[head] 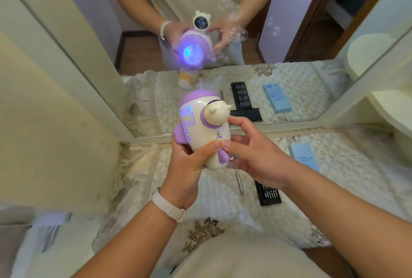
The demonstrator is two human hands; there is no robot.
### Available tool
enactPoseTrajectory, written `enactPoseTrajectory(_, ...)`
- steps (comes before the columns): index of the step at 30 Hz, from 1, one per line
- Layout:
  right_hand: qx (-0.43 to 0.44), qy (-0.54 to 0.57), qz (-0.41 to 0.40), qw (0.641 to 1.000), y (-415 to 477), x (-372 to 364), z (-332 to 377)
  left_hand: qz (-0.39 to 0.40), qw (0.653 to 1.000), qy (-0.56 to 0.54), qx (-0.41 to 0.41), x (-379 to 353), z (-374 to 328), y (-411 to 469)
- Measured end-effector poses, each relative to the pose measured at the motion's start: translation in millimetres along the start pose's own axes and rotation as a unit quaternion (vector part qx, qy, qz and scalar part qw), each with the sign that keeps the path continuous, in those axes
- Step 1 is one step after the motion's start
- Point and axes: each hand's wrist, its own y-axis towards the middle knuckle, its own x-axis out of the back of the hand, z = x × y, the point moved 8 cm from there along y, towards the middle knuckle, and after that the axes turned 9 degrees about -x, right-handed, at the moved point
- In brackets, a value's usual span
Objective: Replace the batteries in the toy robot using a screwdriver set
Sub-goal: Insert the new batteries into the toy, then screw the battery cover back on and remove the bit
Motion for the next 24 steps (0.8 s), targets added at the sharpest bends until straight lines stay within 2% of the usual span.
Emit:
enactPoseTrajectory(6, -0.042, -0.015, -0.023, 0.999, 12.0, 2.2, -25.8, 0.003, 0.999, 0.01, 0.048, 19.3, 25.3, -3.2)
enactPoseTrajectory(11, -0.092, 0.054, -0.005, 0.994, 22.7, 6.5, -56.5, -0.019, 0.997, 0.008, 0.081, 35.4, 52.6, -6.7)
enactPoseTrajectory(14, -0.139, 0.005, -0.075, 0.987, 32.8, 28.8, -90.8, -0.03, 0.991, 0.042, 0.12, 49.6, 79.0, -7.9)
enactPoseTrajectory(16, -0.18, -0.088, -0.18, 0.963, 35.9, 56.5, -118.9, -0.045, 0.986, 0.085, 0.139, 63.5, 96.3, -8.4)
enactPoseTrajectory(18, -0.212, -0.244, -0.25, 0.913, 36.8, 82.7, -140.5, -0.057, 0.98, 0.122, 0.149, 75.8, 110.4, -8.9)
enactPoseTrajectory(21, -0.244, -0.423, -0.254, 0.835, 42.1, 102.8, -165.8, -0.075, 0.968, 0.172, 0.167, 90.1, 128.7, -11.0)
enactPoseTrajectory(24, -0.253, -0.478, -0.247, 0.804, 49.1, 109.5, -182.5, -0.076, 0.957, 0.22, 0.175, 95.5, 141.5, -11.3)
